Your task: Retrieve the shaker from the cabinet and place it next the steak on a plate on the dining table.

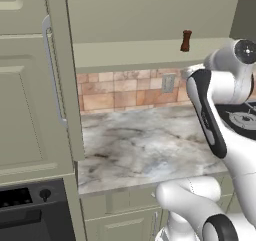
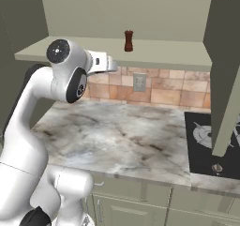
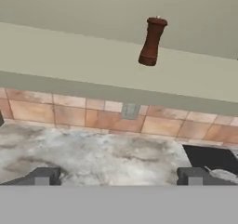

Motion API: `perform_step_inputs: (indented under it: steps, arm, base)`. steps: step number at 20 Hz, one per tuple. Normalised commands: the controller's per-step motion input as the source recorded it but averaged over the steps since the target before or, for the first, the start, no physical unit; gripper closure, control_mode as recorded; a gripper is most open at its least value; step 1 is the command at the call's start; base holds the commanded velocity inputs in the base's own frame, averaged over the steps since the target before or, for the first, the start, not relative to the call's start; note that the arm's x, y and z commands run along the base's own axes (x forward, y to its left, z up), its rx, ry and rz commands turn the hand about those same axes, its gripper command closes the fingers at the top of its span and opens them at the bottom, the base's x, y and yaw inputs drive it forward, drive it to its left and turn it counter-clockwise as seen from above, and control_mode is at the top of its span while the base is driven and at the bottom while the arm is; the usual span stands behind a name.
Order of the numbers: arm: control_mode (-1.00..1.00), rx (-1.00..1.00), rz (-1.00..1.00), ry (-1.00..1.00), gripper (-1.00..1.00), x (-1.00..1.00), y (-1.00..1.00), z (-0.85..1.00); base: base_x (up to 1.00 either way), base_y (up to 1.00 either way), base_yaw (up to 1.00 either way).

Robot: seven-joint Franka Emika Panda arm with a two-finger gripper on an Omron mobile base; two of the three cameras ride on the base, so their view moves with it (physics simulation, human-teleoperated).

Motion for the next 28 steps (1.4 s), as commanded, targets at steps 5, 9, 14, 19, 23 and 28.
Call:
perform_step_inputs:
  steps: [5, 9, 14, 19, 23, 28]
  arm:
    - [-1.00, 0.00, 0.00, -0.18, -1.00, 0.00, 0.00, 0.55]
    - [-1.00, 0.00, 0.00, -0.08, -1.00, 0.00, 0.00, 0.55]
    - [-1.00, 0.00, 0.00, -0.01, -1.00, 0.00, -0.03, 0.50]
    - [-1.00, 0.00, 0.00, -0.01, -1.00, 0.00, -0.08, 0.20]
    - [-1.00, 0.01, 0.00, -0.08, -1.00, 0.00, -0.09, 0.00]
    - [-1.00, 0.06, -0.01, -0.06, -1.00, 0.00, -0.01, -0.06]
  base:
    - [0.00, 0.00, 0.00]
    - [0.00, 0.00, 0.00]
    - [0.00, 0.00, 0.00]
    - [0.00, 0.00, 0.00]
    - [0.00, 0.00, 0.00]
    - [0.00, 0.00, 0.00]
